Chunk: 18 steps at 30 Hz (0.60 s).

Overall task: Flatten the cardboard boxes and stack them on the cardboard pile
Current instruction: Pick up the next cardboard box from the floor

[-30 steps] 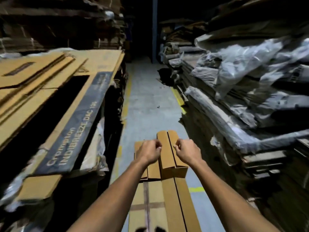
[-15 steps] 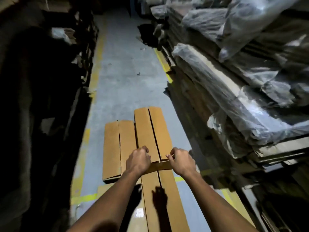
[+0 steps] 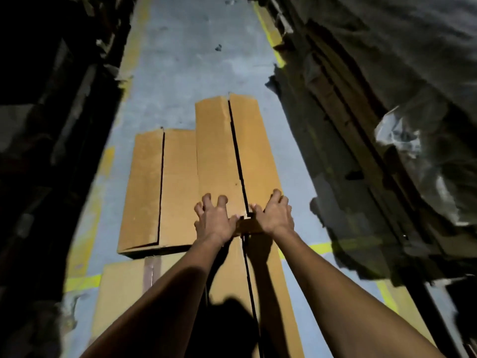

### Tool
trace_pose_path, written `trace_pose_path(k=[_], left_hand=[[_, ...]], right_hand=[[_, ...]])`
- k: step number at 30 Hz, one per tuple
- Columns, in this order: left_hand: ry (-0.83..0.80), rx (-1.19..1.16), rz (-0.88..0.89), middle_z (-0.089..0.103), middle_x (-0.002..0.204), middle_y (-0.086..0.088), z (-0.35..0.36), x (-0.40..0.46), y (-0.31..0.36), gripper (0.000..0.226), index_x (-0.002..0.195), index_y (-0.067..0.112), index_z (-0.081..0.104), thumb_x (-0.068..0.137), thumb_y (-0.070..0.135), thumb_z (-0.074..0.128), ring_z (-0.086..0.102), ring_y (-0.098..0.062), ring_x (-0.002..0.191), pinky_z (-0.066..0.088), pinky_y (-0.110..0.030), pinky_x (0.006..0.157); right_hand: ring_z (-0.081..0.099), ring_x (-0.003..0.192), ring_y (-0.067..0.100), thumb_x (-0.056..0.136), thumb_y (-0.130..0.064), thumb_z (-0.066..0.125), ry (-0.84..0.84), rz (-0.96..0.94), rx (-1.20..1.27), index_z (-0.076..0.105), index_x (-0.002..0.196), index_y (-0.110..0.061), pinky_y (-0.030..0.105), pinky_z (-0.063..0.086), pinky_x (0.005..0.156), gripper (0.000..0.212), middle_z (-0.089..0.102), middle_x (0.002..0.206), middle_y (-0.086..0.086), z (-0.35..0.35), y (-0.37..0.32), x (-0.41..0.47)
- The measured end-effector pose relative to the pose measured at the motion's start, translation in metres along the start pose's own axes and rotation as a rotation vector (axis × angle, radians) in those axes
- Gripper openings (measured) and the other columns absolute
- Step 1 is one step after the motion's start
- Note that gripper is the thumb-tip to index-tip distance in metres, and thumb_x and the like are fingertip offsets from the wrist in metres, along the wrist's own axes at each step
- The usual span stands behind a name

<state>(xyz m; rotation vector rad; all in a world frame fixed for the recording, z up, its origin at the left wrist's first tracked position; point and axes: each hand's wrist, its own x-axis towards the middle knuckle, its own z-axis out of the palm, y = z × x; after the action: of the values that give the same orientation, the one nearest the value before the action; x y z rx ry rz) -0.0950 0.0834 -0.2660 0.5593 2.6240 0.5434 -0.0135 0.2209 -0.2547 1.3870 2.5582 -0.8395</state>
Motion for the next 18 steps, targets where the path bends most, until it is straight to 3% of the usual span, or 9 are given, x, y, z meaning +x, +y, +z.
trace_pose_path(k=[3,5,8,10,12,14,18], left_hand=[[0.113,-0.175,-0.072,0.020,0.158,-0.001,0.021,0.014,-0.011,0.043,0.134,0.031,0.047,0.098,0.041,0.067,0.033,-0.037,0.140,0.046,-0.042,0.093],[0.173,-0.239,-0.123,0.020,0.158,0.002,0.027,0.023,-0.018,0.056,0.138,0.027,0.043,0.094,0.040,0.075,0.047,-0.039,0.132,0.045,-0.039,0.090],[0.054,-0.445,-0.311,0.025,0.164,-0.006,0.025,0.040,-0.032,0.107,0.159,0.024,0.015,0.081,0.045,0.087,0.050,-0.038,0.136,0.046,-0.044,0.109],[-0.096,-0.684,-0.457,0.042,0.156,-0.013,0.021,0.047,-0.041,0.133,0.163,0.024,0.004,0.068,0.051,0.094,0.055,-0.037,0.130,0.052,-0.047,0.107],[-0.166,-0.817,-0.519,0.049,0.150,-0.013,0.017,0.050,-0.045,0.140,0.163,0.024,0.012,0.056,0.052,0.099,0.060,-0.035,0.121,0.061,-0.048,0.094],[-0.135,-0.820,-0.515,0.048,0.152,-0.012,0.018,0.050,-0.047,0.134,0.163,0.027,0.016,0.060,0.047,0.099,0.060,-0.035,0.122,0.061,-0.046,0.094],[-0.055,-0.749,-0.474,0.046,0.156,-0.013,0.017,0.034,-0.048,0.121,0.164,0.030,0.017,0.072,0.046,0.095,0.054,-0.037,0.133,0.052,-0.044,0.106]], right_hand=[[0.020,0.153,0.037,0.084,-0.063,0.074,-0.010,0.060,0.069,0.001,0.163,-0.008,0.053,0.033,0.118,0.121,0.014,0.169,0.015,0.020,0.011,0.026],[0.028,0.151,0.039,0.070,-0.065,0.086,-0.051,0.146,0.128,0.002,0.163,-0.006,0.049,0.037,0.116,0.138,0.024,0.166,0.018,0.021,0.014,0.042],[0.051,0.133,0.037,0.056,-0.065,0.094,-0.148,0.252,0.187,0.034,0.142,-0.010,0.045,0.050,0.100,0.118,0.053,0.143,0.012,0.012,0.028,0.066],[0.058,0.122,0.030,0.044,-0.063,0.099,-0.254,0.288,0.365,0.044,0.131,-0.019,0.045,0.053,0.089,0.112,0.060,0.131,0.003,0.009,0.042,0.076],[0.066,0.111,0.024,0.027,-0.064,0.102,-0.295,0.292,0.483,0.053,0.124,-0.026,0.042,0.057,0.084,0.115,0.069,0.121,-0.002,0.013,0.054,0.083],[0.072,0.104,0.021,0.016,-0.067,0.101,-0.274,0.246,0.537,0.060,0.119,-0.029,0.043,0.062,0.086,0.117,0.075,0.115,-0.005,0.027,0.068,0.095],[0.068,0.107,0.021,0.031,-0.065,0.099,-0.188,0.176,0.526,0.056,0.118,-0.031,0.044,0.061,0.093,0.103,0.071,0.114,-0.006,0.016,0.058,0.063]])
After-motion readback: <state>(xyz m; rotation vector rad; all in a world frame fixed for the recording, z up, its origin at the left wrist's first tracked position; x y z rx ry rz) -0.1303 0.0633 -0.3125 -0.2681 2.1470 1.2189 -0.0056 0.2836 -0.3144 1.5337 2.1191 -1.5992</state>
